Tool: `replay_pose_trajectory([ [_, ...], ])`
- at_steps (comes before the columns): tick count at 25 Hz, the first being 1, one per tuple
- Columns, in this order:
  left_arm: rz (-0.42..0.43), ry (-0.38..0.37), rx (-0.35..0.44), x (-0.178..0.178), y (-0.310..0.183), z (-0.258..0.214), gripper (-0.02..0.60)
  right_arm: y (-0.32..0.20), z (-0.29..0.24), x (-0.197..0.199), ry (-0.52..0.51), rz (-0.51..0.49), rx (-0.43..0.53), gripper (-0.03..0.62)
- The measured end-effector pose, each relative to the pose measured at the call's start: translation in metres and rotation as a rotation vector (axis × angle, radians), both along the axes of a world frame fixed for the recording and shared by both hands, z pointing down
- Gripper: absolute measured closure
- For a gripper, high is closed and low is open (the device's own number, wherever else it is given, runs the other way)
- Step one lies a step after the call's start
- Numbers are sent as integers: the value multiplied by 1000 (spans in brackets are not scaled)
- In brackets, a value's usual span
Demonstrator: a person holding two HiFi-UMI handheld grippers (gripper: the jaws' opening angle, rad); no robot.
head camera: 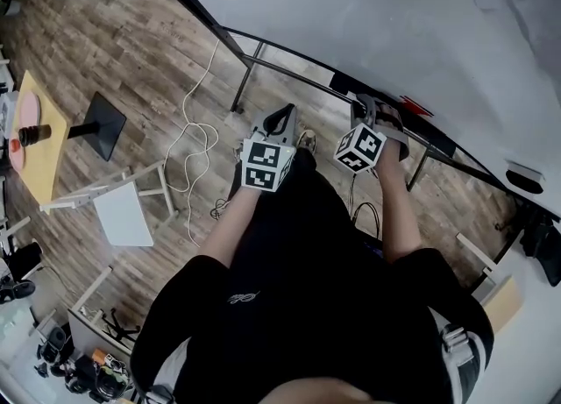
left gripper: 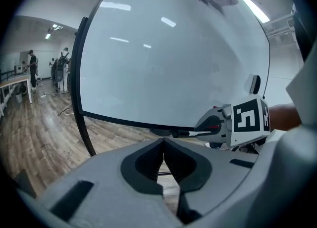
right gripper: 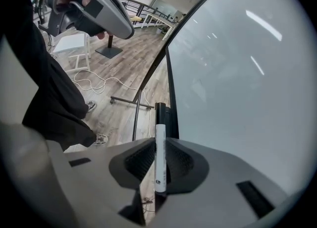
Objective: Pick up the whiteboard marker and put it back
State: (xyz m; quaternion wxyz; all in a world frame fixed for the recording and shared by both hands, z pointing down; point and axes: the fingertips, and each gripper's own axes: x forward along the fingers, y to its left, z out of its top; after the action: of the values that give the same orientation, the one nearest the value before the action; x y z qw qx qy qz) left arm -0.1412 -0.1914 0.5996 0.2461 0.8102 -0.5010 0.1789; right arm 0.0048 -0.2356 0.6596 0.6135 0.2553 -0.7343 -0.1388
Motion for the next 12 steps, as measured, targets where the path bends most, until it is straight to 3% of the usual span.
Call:
replay_pose_trajectory([
  [12,42,-6,-5,12,1,3,574,-3,7,7,23,8,9,539],
])
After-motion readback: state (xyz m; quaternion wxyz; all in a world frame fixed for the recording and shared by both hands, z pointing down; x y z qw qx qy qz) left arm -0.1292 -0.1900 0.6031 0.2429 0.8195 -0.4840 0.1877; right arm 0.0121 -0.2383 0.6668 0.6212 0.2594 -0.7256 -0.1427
